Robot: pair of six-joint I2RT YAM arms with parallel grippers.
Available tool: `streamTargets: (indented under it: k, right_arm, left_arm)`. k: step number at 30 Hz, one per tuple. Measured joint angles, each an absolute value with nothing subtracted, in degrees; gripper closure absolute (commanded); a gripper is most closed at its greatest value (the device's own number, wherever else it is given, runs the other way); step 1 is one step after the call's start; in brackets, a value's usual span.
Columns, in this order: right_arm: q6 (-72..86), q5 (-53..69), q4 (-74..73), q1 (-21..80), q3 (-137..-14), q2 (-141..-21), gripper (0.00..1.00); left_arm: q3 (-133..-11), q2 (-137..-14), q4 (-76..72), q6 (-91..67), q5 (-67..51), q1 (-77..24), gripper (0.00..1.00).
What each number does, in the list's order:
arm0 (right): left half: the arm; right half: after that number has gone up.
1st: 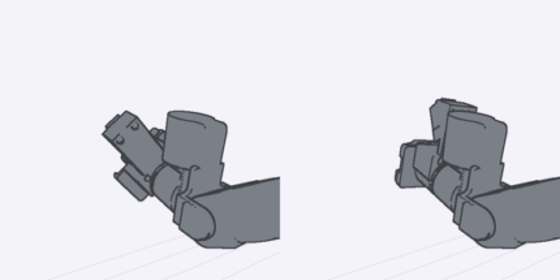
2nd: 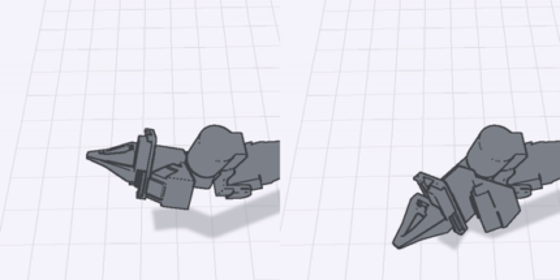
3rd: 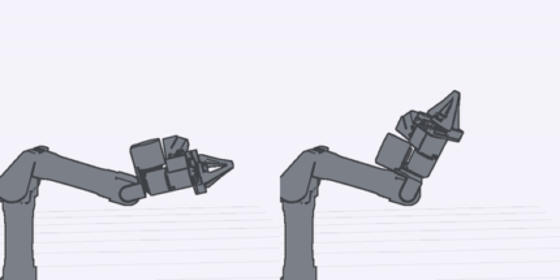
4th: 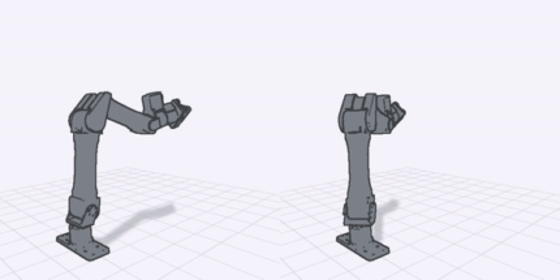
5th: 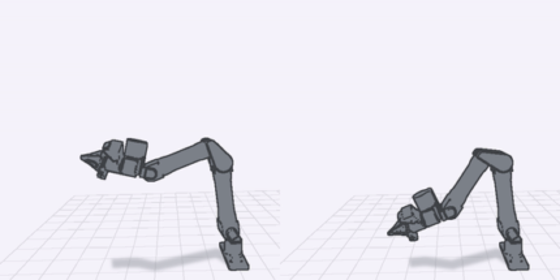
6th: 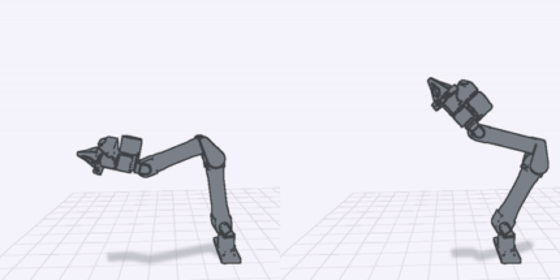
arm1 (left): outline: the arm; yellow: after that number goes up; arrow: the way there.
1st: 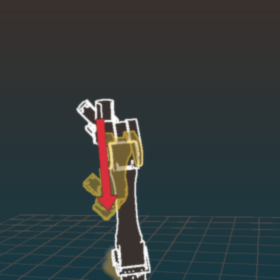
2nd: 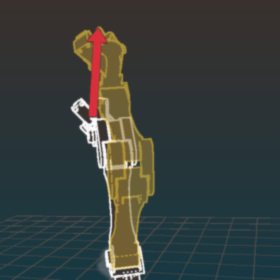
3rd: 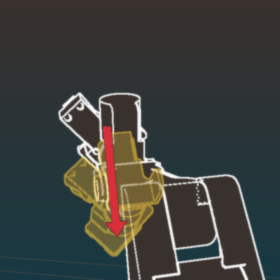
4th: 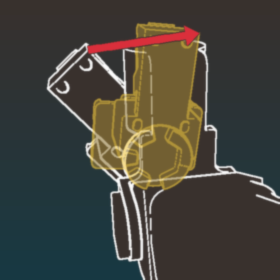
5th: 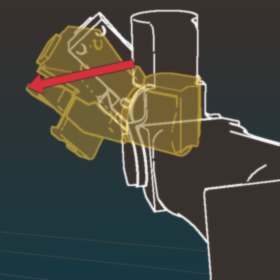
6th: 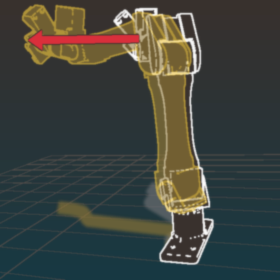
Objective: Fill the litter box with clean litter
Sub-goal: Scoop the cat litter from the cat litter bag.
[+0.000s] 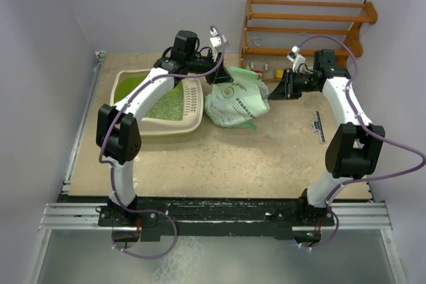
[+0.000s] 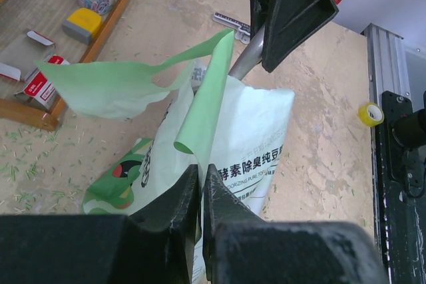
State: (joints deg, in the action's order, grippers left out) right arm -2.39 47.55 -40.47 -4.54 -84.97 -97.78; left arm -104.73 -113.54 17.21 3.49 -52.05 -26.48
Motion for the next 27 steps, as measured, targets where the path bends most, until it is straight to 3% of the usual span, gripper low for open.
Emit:
streamTargets:
  k: [27]
  right_arm:
    - [-4.8,52.5,-38.3,4.2,-86.4,-108.9,1.0]
  left_arm:
    - [-102.3,-113.6,14.4,1.1,-53.8,-26.4,0.97]
